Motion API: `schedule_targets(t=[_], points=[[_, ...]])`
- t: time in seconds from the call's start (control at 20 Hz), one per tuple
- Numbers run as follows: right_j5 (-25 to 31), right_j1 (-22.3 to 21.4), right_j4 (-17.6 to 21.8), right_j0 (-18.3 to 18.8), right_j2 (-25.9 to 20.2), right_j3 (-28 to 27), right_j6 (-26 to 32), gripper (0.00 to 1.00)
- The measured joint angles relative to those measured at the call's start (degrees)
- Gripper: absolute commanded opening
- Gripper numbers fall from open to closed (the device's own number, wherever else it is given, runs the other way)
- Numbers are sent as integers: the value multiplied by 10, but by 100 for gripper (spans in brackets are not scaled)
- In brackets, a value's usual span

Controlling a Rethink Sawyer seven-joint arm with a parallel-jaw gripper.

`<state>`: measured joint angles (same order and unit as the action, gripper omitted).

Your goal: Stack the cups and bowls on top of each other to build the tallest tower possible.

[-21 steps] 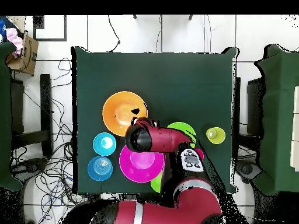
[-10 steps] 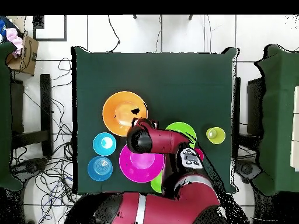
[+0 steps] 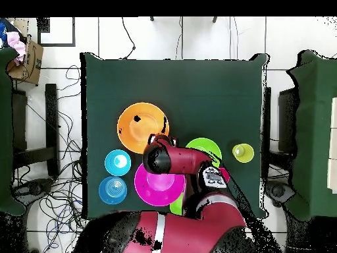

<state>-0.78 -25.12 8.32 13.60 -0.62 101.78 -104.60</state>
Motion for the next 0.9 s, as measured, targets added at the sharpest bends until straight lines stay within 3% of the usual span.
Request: schedule_targets(t=[0.4, 0.45, 0.9], points=[[-40, 20, 0, 3, 0, -6, 0, 100], [-41, 19, 0, 3, -1, -6, 0, 0], [-41, 6, 0, -6, -2, -9, 0, 0]])
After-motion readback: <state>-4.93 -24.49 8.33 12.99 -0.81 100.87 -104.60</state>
